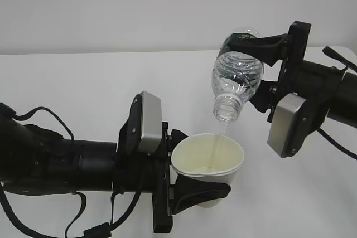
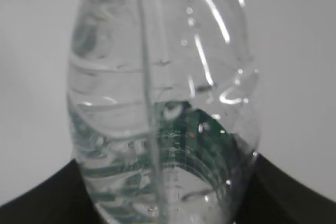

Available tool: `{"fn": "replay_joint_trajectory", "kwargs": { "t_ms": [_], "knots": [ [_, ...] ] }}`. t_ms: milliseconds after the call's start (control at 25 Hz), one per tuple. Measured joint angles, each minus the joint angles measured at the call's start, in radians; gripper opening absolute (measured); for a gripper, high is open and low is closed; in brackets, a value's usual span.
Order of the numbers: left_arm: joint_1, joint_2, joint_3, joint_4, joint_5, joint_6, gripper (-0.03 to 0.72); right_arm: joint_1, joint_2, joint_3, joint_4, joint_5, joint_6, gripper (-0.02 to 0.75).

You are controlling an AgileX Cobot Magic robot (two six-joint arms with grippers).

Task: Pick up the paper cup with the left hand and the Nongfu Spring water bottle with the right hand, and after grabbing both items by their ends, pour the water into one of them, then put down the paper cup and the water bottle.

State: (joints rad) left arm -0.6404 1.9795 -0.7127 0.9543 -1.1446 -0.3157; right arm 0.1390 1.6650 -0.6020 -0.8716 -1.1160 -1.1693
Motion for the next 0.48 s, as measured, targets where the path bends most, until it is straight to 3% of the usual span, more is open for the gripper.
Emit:
{"fn": "replay_joint_trajectory", "kwargs": {
  "t_ms": [480],
  "knots": [
    [0.000,0.000,0.000,0.000,0.000,0.000,0.414,0.000,0.000,0.000,0.000,0.000,0.000,0.473]
  ]
}}
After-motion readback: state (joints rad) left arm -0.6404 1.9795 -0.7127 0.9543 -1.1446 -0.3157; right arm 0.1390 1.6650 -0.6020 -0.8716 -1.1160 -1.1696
